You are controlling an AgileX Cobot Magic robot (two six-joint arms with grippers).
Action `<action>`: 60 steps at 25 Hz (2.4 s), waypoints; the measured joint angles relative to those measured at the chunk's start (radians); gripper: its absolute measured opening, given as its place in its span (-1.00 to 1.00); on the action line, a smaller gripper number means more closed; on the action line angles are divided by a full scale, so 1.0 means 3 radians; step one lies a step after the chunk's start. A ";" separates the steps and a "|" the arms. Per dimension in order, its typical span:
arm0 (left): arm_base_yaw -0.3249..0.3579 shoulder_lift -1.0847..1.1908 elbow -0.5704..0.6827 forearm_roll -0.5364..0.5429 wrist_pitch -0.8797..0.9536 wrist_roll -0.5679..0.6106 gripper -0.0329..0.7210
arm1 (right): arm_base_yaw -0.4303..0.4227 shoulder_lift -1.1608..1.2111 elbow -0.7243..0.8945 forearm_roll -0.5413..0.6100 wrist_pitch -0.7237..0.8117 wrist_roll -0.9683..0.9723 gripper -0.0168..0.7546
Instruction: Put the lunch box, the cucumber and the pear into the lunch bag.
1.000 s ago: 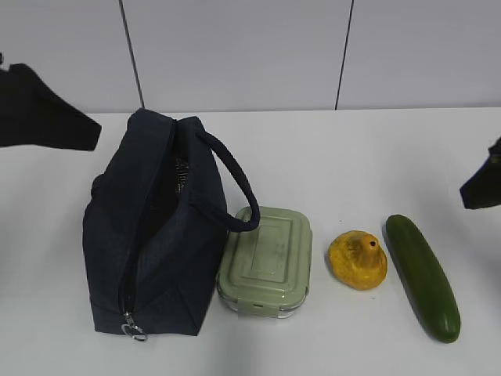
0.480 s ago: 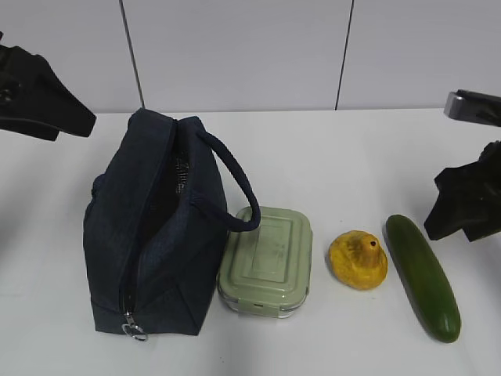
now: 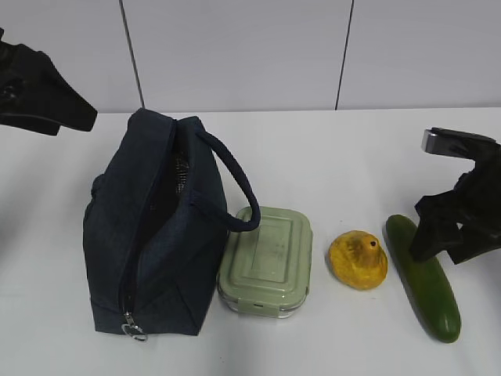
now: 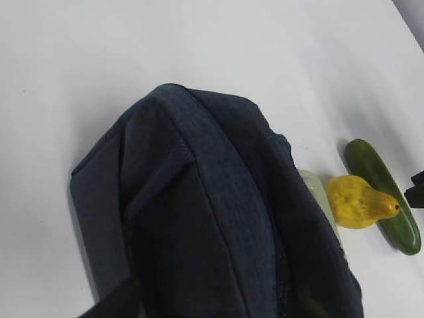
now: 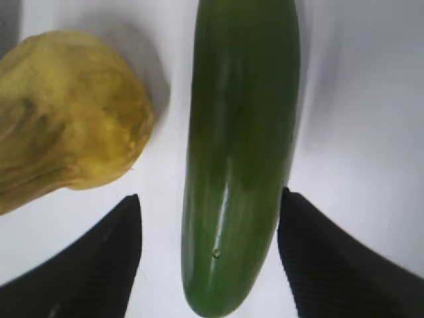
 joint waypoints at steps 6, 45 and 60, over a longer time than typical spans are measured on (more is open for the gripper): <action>0.0000 0.0000 0.0000 0.0000 -0.0010 0.0000 0.17 | 0.0000 0.0130 0.0000 0.0106 -0.0086 -0.0127 0.55; -0.0312 0.0246 -0.0004 0.0033 0.0054 -0.0038 0.15 | 0.0000 0.0275 -0.0106 0.0141 -0.0327 -0.0203 0.06; -0.0406 0.0514 -0.0004 0.0426 0.0079 -0.0224 -0.85 | 0.0400 -0.0218 -0.0865 0.1500 0.0014 -0.1040 0.06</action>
